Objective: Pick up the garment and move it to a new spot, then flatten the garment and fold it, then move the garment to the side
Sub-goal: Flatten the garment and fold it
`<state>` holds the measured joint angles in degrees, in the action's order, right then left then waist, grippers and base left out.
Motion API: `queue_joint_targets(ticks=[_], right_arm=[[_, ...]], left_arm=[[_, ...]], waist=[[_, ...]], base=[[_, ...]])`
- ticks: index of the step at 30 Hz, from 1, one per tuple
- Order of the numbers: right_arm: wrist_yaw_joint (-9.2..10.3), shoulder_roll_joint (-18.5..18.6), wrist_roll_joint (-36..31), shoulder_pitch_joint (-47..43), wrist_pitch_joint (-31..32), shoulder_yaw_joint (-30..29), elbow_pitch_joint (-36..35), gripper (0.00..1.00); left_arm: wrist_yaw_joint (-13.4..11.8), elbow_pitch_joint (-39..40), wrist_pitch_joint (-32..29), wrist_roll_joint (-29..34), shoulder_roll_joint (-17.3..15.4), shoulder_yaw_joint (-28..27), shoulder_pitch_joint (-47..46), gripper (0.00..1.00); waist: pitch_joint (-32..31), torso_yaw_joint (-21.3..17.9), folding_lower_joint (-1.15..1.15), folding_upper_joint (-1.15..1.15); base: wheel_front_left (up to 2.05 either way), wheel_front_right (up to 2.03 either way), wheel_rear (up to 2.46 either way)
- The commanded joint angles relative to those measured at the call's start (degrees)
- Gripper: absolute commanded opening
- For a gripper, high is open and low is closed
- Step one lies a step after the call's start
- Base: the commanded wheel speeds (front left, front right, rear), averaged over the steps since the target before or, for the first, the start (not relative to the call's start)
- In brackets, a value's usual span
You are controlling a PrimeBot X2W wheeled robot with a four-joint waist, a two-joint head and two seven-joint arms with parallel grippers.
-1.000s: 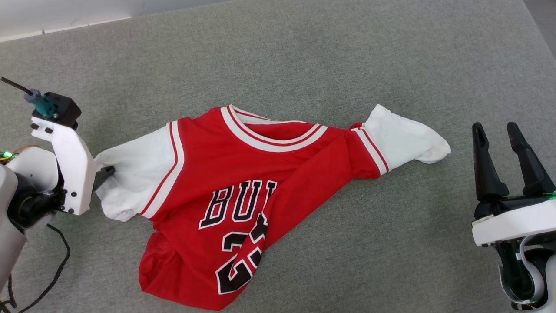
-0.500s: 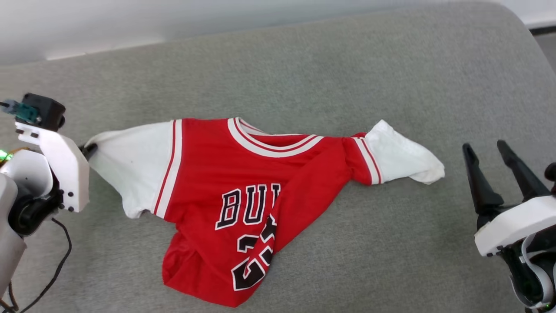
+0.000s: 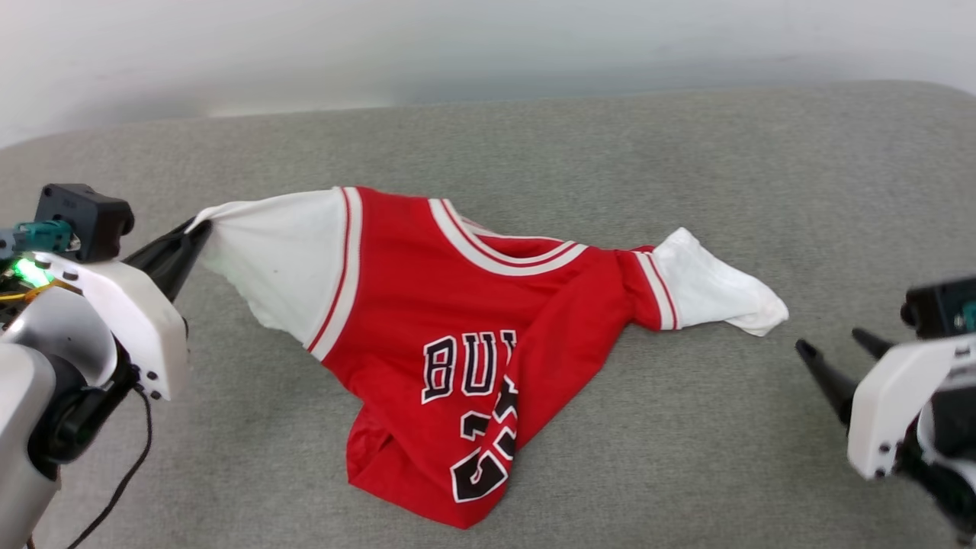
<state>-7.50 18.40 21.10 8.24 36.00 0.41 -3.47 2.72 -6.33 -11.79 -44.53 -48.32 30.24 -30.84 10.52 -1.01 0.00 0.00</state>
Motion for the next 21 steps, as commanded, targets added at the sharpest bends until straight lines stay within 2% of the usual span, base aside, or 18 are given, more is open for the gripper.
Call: queue_joint_targets(ticks=[1, 6, 10, 16, 21], right_arm=[[0.02, 1.1, 0.1, 3.3, 3.4, -0.1, 0.2, 1.00], [0.02, 2.8, 0.5, 10.4, 12.1, 0.3, 4.1, 1.00], [0.02, 4.5, -0.3, 15.6, 15.3, 1.5, 9.8, 1.00], [0.03, 6.2, -0.8, 19.6, 17.0, 4.4, 18.2, 1.00], [0.02, 6.8, 0.2, 19.0, 19.7, 7.4, 22.7, 1.00]], left_arm=[[-1.3, 3.5, 0.5, 0.3, -0.7, -0.6, 1.3, 0.00], [-4.3, 12.6, 0.2, 0.8, -1.9, -1.3, 3.2, 0.00], [-5.8, 17.9, -0.4, 1.4, -1.9, -1.2, 3.4, 0.00], [-6.4, 21.5, -0.9, 1.8, -1.0, -0.6, 2.2, 0.00], [-6.3, 22.0, -1.0, 2.0, -0.2, 0.0, 1.6, 0.00]], waist=[[0.8, 1.4, 0.00, 0.00], [3.0, 3.7, 0.00, 0.00], [4.9, 5.6, 0.00, 0.00], [7.1, 8.1, 0.00, 0.00], [8.2, 9.4, 0.00, 0.00]], base=[[0.00, 0.00, 0.00], [0.00, 0.00, 0.00], [0.00, 0.00, 0.00], [0.00, 0.00, 0.00], [0.00, 0.00, 0.00]])
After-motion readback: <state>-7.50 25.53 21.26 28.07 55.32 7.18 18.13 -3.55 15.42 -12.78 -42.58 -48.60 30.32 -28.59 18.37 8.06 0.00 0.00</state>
